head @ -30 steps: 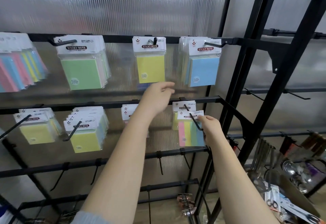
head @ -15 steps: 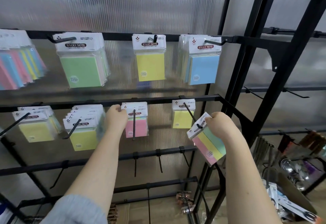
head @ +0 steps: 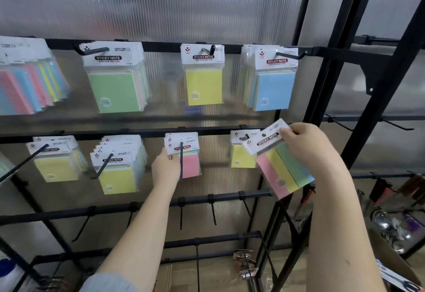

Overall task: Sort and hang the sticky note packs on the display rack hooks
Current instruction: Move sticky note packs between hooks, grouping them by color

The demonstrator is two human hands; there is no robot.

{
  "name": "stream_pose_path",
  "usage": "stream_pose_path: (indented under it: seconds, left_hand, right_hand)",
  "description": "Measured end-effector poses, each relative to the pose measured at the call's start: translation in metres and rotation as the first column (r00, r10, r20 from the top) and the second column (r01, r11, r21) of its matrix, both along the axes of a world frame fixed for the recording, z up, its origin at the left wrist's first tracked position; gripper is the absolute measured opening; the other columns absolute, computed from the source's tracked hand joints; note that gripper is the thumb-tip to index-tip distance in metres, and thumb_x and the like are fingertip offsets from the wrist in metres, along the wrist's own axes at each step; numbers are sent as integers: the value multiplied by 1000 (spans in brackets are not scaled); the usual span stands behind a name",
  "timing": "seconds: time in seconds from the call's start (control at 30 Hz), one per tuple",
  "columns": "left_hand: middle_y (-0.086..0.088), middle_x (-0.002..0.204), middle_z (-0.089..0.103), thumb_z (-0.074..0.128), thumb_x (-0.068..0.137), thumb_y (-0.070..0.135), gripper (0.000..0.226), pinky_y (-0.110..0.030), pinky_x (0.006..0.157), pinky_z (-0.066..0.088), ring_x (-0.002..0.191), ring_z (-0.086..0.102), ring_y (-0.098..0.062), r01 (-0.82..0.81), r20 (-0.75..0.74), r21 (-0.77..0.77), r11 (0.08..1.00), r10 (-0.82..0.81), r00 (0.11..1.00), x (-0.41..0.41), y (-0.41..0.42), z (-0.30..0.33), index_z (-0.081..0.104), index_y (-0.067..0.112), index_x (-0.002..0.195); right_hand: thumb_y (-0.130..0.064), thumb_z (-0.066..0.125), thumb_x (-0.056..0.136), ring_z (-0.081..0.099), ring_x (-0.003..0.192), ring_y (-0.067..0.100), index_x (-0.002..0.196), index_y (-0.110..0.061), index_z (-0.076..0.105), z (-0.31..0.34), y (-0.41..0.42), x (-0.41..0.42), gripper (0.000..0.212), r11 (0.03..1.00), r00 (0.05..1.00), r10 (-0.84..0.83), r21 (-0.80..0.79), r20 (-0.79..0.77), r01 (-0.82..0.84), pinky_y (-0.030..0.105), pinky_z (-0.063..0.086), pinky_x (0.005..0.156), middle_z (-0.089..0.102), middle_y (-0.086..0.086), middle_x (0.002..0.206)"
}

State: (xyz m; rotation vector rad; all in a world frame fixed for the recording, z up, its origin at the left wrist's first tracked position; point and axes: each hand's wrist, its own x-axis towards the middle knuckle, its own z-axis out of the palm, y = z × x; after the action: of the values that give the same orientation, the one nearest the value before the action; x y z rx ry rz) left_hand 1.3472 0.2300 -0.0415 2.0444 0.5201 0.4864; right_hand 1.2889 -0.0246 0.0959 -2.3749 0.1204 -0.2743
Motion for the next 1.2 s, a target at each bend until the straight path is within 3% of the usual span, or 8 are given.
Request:
stream_pose_path:
  seconds: [0.17,0.33,0.47,0.63,0.73,0.9,1.07,1.2]
  left_hand:
    - [-7,108,61,47,96,19,27,-29,70,40,93,56,-24,-101,43,-99,990,105,994,-7,-2,-1,57,6,117]
    - [-3,78,56,43,99,29,26,-29,59,34,68,47,-19,55,-13,-332,942,-63,998,0,3,-8,54,11,84]
    - [-2,73,53,34,102,30,33,-27,56,32,67,45,-17,107,24,-387,916,-106,994,-6,2,-6,53,14,80]
    - [-1,80,56,30,102,30,33,-26,58,39,71,50,-15,75,34,-227,971,-69,997,-18,4,-3,54,12,89]
    - [0,73,52,33,102,26,34,-26,56,34,69,46,-15,92,48,-148,985,-86,995,-30,7,-1,52,9,81]
    - [-17,90,63,36,101,27,36,-30,63,33,75,50,-22,108,14,-54,993,-107,994,-48,17,0,60,0,97]
    - [-5,64,47,38,100,26,34,-30,54,26,60,41,-18,217,-31,120,969,-215,976,-79,20,17,52,6,76]
    - [-12,90,65,38,101,29,37,-28,59,34,74,51,-19,220,-33,120,968,-218,976,-102,21,30,61,1,94]
  right_hand:
    - [-27,42,98,38,64,18,96,7,57,-1,2,-3,37,990,994,-28,140,103,13,29,26,53,48,9,78]
    - [-28,44,96,35,61,14,90,4,57,1,2,-9,36,963,986,-66,267,154,23,29,25,53,47,6,75]
    - [-29,44,96,40,65,13,94,1,62,1,2,-12,35,953,984,-72,303,165,18,27,28,55,55,5,80]
    - [-29,45,96,46,72,15,95,-2,64,1,2,-14,33,944,985,-50,331,163,-7,27,32,58,66,15,95]
    - [-29,45,95,44,71,15,94,-1,63,0,2,-13,33,942,984,-36,334,173,-24,28,31,58,62,12,85]
    - [-32,49,95,47,66,11,85,-8,64,-6,7,-14,30,938,971,-28,341,239,-57,27,33,58,64,3,81]
    - [-32,59,92,50,51,-9,79,-22,65,-11,16,-17,18,904,925,-30,405,379,-136,6,34,46,62,-13,70]
    - [-31,61,92,48,56,-1,78,-22,63,-18,25,-19,17,866,904,-67,475,421,-157,11,36,51,60,-11,67]
